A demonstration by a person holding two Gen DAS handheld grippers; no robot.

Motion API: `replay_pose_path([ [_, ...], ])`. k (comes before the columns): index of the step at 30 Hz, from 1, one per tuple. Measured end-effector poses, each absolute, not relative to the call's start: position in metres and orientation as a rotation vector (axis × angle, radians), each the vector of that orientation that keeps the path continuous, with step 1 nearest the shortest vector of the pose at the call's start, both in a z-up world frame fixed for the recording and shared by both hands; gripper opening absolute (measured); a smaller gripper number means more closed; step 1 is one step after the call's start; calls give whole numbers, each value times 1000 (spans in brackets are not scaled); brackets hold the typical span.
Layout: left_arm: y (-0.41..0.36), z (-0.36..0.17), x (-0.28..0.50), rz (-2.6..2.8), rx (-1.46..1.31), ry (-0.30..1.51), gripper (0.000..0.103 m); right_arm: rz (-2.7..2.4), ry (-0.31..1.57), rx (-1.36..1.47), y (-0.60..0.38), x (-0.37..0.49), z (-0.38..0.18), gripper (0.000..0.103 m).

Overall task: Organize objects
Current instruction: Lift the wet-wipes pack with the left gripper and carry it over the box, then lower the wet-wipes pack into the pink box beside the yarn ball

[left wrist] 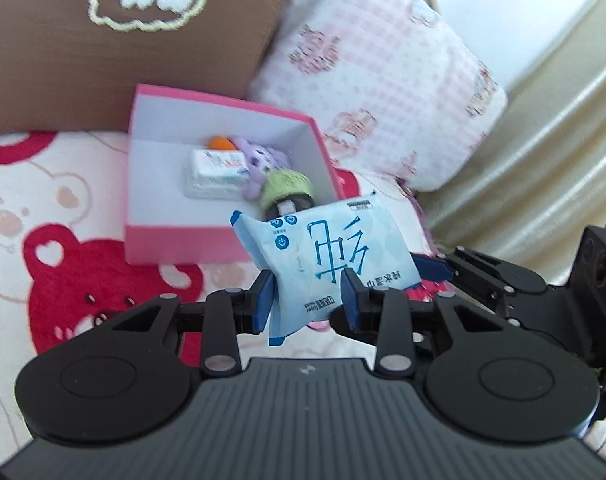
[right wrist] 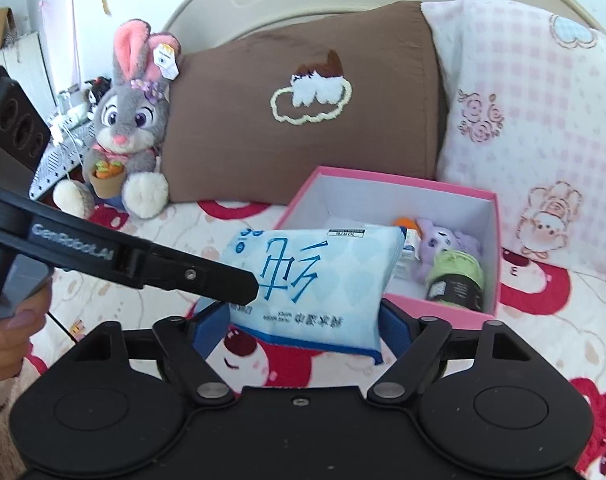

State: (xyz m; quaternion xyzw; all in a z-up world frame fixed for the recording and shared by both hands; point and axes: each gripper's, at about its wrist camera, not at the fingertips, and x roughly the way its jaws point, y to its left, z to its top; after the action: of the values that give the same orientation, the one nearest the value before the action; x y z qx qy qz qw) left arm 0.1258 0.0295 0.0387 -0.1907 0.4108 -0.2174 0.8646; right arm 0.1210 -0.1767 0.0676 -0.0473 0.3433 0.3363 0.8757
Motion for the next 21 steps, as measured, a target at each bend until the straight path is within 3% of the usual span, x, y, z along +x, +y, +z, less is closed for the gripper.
replay_pose_path([
  [4, 34, 40, 147, -403, -397, 861, 34, 711, 718, -38, -175, 143, 70, 62],
  [7, 33, 38, 165, -395, -403, 873, 34, 708, 719, -8, -174, 162, 74, 55],
  [21, 22, -29, 258, -283, -519, 1015, 34, 631, 917, -20, -153, 260, 26, 44],
])
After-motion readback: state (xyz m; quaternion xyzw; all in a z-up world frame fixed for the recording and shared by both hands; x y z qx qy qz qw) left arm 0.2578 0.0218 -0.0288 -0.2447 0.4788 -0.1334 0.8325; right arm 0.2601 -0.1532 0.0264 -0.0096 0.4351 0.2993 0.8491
